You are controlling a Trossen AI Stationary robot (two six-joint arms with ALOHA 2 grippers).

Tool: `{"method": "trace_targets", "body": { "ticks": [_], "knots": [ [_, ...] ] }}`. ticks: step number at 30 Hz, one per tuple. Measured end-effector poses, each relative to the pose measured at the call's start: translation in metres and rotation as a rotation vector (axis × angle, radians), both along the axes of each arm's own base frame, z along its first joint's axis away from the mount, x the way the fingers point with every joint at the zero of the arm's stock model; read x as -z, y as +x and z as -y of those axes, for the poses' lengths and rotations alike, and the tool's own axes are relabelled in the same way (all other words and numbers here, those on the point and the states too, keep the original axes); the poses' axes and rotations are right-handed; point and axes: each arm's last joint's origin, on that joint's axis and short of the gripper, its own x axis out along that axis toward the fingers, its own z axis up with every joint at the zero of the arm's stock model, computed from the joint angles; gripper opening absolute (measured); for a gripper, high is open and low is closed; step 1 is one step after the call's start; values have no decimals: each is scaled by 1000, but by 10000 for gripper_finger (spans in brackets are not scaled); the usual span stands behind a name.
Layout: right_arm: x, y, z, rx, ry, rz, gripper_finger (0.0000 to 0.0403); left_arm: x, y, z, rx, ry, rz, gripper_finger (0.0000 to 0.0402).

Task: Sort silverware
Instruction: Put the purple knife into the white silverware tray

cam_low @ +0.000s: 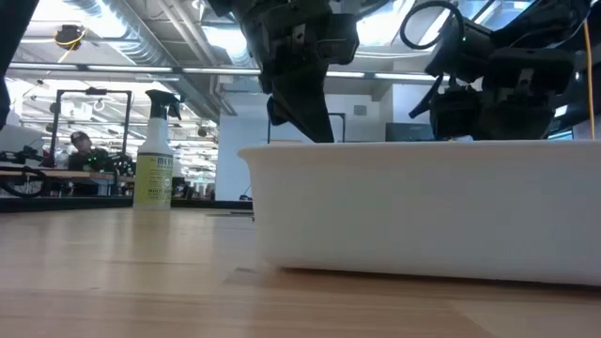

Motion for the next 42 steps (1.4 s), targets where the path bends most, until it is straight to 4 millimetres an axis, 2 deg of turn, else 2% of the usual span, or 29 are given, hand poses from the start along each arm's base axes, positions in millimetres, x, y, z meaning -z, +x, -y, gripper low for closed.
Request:
{"method": "trace_targets", "body": {
  "ticks": [12, 17, 23, 28, 34, 42],
  "knots": [
    [-2, 1, -3, -24, 80, -30, 149, 0, 0, 0, 4, 2, 1, 9],
    [-24, 13, -9, -80, 71, -9, 149, 0, 0, 0, 6, 3, 1, 9],
    [-50, 19, -22, -131, -132, -42, 149, 0, 0, 0, 18, 10, 2, 9],
    [-40, 17, -30, -145, -246, -120, 149, 0, 0, 0, 45, 27, 4, 9],
    [-35, 25, -35, -163, -254, -75, 149, 0, 0, 0, 68, 40, 6, 9],
    [-16, 32, -37, -187, -233, -135, 150, 0, 0, 0, 69, 40, 6, 9]
  ]
}}
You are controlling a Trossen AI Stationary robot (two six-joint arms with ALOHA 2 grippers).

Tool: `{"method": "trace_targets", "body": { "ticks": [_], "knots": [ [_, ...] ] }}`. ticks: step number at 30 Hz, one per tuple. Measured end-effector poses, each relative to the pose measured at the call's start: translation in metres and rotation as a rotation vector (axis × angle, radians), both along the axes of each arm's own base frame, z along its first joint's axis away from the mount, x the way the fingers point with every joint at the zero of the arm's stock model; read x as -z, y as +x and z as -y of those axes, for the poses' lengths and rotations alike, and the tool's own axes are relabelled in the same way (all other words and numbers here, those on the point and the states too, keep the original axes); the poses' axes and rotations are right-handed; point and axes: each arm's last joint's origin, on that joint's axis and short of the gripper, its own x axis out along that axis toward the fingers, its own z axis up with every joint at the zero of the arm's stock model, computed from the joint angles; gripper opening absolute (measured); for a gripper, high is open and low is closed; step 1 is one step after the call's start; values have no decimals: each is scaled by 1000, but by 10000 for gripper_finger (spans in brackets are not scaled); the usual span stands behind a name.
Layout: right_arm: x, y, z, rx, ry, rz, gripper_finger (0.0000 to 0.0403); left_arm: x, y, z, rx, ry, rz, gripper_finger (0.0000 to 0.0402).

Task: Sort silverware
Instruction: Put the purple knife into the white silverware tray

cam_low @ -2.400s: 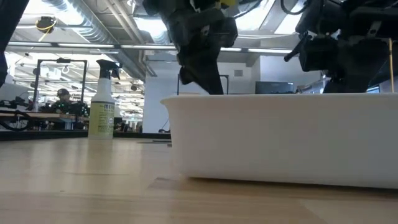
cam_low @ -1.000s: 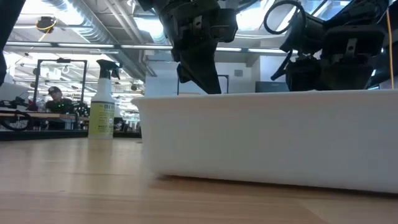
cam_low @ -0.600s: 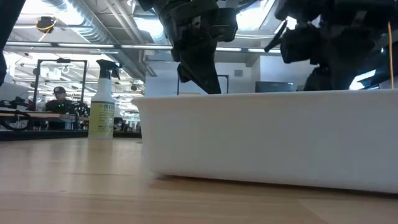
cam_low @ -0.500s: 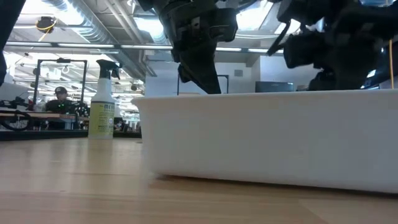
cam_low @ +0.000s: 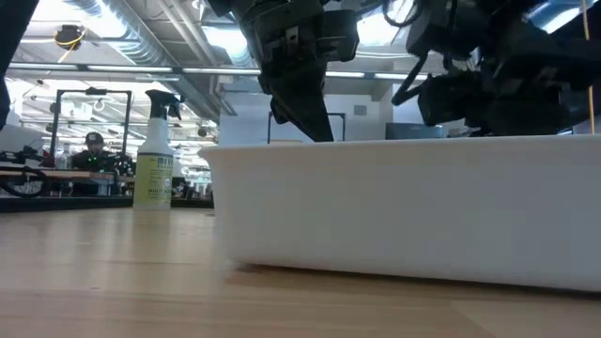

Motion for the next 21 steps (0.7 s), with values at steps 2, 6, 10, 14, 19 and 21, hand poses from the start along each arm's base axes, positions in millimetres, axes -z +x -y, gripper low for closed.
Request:
{"method": "trace_targets", "body": {
  "ticks": [2, 6, 10, 14, 19, 21],
  "knots": [
    [3, 2, -1, -11, 47, -10, 149, 0, 0, 0, -1, 0, -3, 9],
    [5, 3, -4, -19, 117, -25, 149, 0, 0, 0, -1, 1, -4, 9],
    [5, 3, -5, -27, 158, -36, 149, 0, 0, 0, -1, 0, -4, 9],
    [3, 2, -7, -38, 255, -62, 150, 0, 0, 0, -1, 0, -4, 9],
    [1, 1, -10, -67, 351, -75, 150, 0, 0, 0, -3, 4, -3, 9],
    [1, 1, -10, -70, 354, -73, 150, 0, 0, 0, -3, 4, -2, 9]
  ]
}}
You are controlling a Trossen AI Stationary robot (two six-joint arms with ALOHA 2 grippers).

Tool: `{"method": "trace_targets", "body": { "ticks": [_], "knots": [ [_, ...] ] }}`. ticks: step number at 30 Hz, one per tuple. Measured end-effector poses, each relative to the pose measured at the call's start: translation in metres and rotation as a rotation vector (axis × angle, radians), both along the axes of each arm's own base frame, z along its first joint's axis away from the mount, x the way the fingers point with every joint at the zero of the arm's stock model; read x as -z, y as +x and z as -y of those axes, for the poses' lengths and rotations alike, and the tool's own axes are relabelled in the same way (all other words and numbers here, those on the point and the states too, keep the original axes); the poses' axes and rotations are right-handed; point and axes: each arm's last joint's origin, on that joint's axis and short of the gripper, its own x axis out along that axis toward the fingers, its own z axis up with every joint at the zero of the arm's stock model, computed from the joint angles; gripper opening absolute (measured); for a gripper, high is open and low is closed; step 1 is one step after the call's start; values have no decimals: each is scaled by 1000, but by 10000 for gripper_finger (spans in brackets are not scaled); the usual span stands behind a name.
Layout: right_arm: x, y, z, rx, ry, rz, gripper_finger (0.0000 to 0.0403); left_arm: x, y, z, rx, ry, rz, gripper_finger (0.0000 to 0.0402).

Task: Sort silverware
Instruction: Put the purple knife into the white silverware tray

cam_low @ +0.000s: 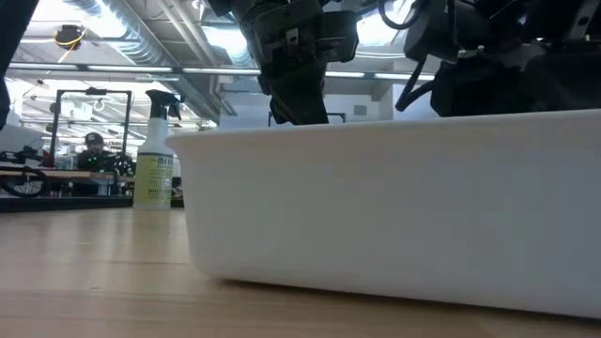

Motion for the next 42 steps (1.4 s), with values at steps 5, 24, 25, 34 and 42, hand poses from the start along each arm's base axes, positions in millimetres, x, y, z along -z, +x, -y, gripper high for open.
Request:
{"method": "trace_targets", "body": {
  "ticks": [5, 24, 25, 34, 42],
  "knots": [
    [0, 1, 1, 7, -22, 14, 150, 0, 0, 0, 0, 0, 0, 9],
    [12, 7, 3, 46, -136, 10, 150, 7, 9, 1, 241, 154, 56, 9],
    [12, 7, 3, 47, -136, 9, 150, 10, 11, 1, 277, 181, 64, 9],
    [-22, -13, 5, 190, -303, 29, 150, 30, 29, -2, 264, 277, 133, 9],
    [-71, -53, 17, 340, -466, 161, 149, 31, 27, 16, 342, 237, 131, 10]
  ]
}}
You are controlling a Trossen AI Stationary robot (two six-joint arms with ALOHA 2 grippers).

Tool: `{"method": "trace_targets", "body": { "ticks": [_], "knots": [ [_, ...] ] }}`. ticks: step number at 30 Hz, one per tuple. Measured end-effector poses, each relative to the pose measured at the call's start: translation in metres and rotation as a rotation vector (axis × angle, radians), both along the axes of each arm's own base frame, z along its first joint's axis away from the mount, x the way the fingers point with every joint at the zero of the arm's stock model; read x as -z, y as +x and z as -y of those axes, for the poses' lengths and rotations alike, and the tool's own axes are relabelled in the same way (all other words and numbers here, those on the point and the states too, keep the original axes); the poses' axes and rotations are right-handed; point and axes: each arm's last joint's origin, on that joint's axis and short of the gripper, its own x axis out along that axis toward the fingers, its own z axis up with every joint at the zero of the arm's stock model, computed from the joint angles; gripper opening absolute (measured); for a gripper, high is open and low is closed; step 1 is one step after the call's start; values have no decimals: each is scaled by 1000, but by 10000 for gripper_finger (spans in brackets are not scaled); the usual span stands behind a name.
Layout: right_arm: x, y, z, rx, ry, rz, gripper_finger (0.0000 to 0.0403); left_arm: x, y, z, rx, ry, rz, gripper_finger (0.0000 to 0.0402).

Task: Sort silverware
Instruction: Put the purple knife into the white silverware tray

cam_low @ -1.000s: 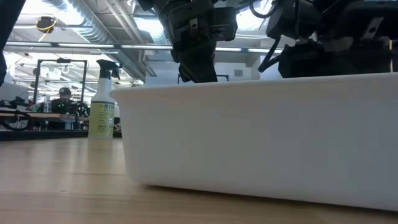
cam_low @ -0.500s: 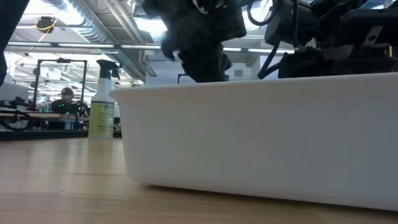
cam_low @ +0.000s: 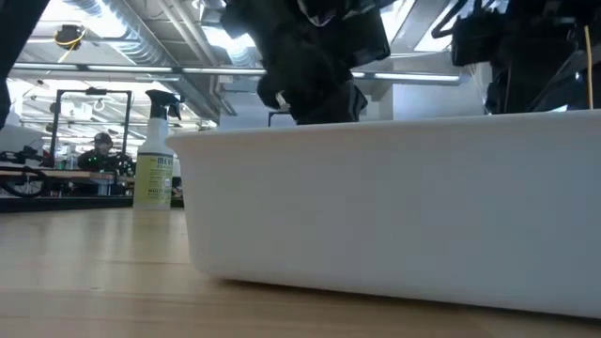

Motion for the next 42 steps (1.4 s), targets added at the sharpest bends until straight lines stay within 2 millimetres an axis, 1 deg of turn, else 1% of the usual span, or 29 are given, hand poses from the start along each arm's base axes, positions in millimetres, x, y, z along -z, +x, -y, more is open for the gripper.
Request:
{"method": "trace_targets", "body": {
  "ticks": [3, 6, 11, 16, 19, 25, 30, 33, 38, 42],
  "knots": [
    [-7, -8, 2, 30, -8, 11, 149, 0, -1, 7, -37, -53, -6, 19],
    [-11, -12, 3, 38, -17, 29, 149, -1, -1, 13, -67, -39, 9, 40],
    [-12, -13, 4, 42, -35, 40, 149, 0, -2, 16, -92, -9, 4, 82],
    [-12, -14, 4, 36, -29, 33, 149, 11, 1, 17, -62, 16, -5, 104],
    [-11, -14, 4, 31, -26, 23, 149, 9, 2, 17, -51, 26, 12, 106],
    [-10, -16, 4, 27, -25, 4, 149, 17, 3, 17, -51, 31, -16, 106],
    [-10, -17, 4, 26, -28, -10, 149, 26, 3, 16, -34, 50, -43, 106],
    [-10, -18, 4, 26, -28, -12, 149, 28, 4, 15, -31, 51, -42, 106],
    [-10, -18, 4, 26, -29, -17, 149, 40, 6, 14, -33, 48, -75, 106],
    [-9, -18, 4, 26, -30, -21, 149, 45, 6, 14, -40, 42, -97, 92]
  ]
}}
